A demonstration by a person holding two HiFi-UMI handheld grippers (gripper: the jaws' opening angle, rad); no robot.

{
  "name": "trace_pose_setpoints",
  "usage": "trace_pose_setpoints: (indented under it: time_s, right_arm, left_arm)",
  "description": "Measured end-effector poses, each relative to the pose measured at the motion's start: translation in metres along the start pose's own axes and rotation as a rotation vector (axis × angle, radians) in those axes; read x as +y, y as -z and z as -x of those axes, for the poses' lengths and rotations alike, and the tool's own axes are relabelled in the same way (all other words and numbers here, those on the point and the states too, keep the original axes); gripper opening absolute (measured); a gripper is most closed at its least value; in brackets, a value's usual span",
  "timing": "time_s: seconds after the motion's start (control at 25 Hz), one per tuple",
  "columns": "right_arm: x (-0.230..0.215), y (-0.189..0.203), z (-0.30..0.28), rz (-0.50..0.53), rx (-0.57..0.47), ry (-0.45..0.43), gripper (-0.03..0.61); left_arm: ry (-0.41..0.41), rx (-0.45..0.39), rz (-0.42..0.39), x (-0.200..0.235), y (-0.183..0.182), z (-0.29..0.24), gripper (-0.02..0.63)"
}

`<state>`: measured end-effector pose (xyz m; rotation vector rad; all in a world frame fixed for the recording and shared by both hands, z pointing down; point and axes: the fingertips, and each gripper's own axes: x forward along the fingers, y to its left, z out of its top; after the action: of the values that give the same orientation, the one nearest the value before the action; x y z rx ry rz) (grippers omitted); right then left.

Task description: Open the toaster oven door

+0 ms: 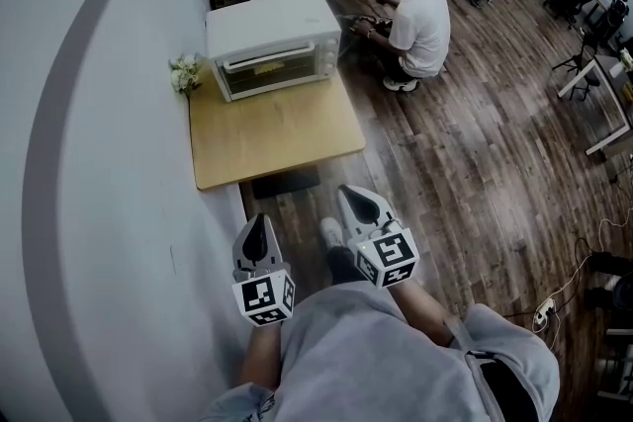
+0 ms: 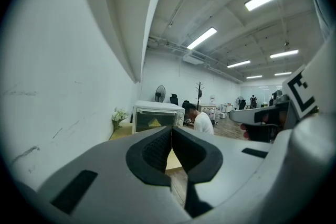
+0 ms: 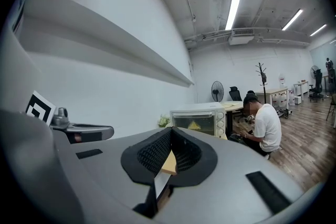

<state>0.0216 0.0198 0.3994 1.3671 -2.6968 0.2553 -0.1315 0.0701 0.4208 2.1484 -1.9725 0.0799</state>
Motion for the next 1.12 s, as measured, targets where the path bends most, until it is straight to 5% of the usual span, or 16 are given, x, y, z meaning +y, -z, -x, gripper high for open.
trace_pose_setpoints:
  time_s: [0.68, 0.8, 1.12]
  right_arm:
    - [-0.082, -0.025, -0.183, 0.062, 0.119, -0.085, 0.0]
    - [-0.098, -0.026, -0.212, 0.082, 0.149, -0.094, 0.002]
    - [-0.137, -0.028, -0.273, 0.164, 0.241, -0.13, 0.06]
  left_arm:
    - [0.004, -0.005, -0.058, 0.029, -0.048, -0.179, 0.006]
    - [0.016, 0.022, -0.074, 0.036, -0.056, -0.214, 0.107]
    - [0.013, 0.087, -0.149, 0.055, -0.065, -0.287, 0.109]
